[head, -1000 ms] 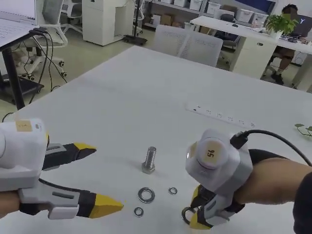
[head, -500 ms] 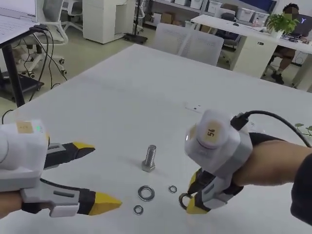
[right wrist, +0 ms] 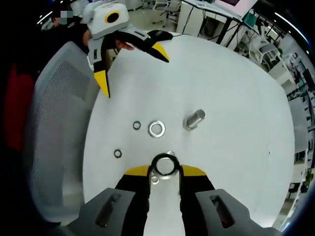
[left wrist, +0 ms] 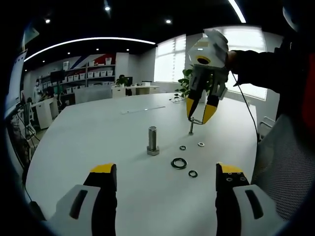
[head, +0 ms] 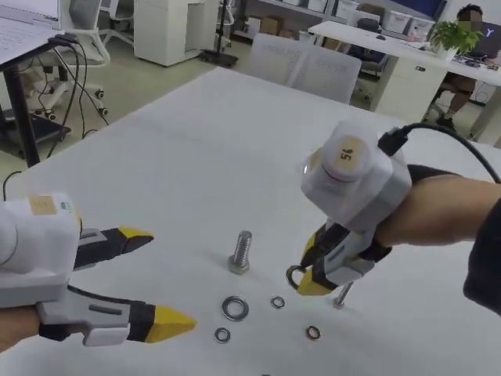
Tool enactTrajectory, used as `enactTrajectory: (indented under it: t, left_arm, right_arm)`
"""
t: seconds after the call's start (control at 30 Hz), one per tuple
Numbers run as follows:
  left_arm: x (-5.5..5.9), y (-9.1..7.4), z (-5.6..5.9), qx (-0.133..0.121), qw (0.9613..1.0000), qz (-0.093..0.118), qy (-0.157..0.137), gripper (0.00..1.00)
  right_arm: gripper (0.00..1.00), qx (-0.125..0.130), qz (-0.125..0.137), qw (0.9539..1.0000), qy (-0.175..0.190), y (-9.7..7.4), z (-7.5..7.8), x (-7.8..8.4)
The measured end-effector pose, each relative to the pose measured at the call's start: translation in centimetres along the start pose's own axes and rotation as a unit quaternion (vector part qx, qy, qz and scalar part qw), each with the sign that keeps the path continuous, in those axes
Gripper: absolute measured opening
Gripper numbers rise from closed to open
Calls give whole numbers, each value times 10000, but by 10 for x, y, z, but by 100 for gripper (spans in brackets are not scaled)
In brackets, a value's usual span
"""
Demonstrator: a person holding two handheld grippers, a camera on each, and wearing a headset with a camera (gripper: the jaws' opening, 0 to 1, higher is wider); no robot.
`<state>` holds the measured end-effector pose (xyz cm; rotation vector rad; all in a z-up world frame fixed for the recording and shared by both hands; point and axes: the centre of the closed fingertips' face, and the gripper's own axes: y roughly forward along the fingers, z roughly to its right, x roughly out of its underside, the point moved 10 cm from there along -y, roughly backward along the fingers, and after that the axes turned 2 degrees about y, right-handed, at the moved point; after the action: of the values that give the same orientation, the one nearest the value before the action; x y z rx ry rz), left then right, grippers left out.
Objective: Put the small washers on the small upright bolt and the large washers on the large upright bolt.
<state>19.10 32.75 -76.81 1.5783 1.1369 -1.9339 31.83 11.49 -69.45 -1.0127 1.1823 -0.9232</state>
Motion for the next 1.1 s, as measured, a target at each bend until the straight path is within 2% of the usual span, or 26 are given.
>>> enactTrajectory:
  t: [0.43, 0.8, 1.1]
  left_arm:
    - [-1, 0, -1, -50, 10000, 31, 0, 81]
    - [5, 1, -1, -37, 10000, -51, -41, 79]
    - [8, 3, -3, -55, 10000, -45, -40, 79]
  right_arm:
    - [23, 55, 152, 9996, -221, -13, 28, -34]
    - [23, 1, 142, 9992, -382, -4, 38, -56]
    - [23, -99, 40, 9988, -473, 11, 43, -67]
